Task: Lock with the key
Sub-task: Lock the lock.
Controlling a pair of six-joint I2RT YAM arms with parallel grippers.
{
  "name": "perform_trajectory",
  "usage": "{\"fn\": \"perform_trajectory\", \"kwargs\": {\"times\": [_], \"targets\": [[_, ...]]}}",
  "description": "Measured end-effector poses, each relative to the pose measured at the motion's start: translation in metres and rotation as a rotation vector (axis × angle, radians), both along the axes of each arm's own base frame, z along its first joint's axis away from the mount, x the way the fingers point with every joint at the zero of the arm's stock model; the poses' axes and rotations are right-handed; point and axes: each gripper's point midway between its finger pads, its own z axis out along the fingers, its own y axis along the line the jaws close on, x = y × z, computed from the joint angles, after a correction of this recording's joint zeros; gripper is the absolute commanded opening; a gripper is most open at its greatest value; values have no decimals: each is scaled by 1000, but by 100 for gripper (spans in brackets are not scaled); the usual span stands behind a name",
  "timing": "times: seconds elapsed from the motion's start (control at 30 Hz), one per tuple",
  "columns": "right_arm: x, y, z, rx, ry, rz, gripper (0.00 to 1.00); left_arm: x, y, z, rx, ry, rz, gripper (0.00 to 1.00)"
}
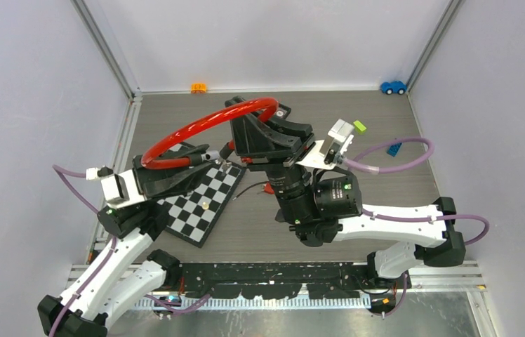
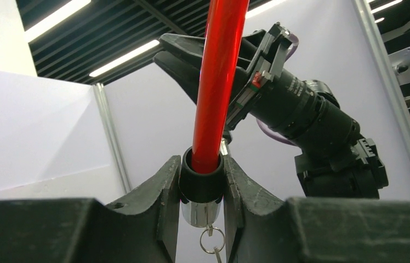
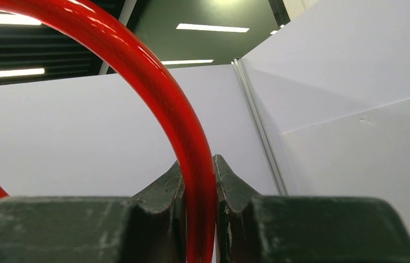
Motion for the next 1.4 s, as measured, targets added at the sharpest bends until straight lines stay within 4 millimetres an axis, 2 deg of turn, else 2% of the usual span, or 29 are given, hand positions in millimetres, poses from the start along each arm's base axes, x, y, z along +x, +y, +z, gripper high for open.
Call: {"fn": "perform_trajectory", "kwargs": {"times": [0.33,0.7,1.07,1.4], "targets": [[-3,6,2,3,-13,-16,1,-16,0,2,16,-43,-52,0],[-6,4,4,15,-16,-11,1,-19,-1,1,27,-55,-60,0],[-20,10,3,25,-10,46,1,-19,-2,0,29,-61,-61,0],[-19,8,-1,40,-3,37,1,-20,-3,3,33,-71,-64,0]]}}
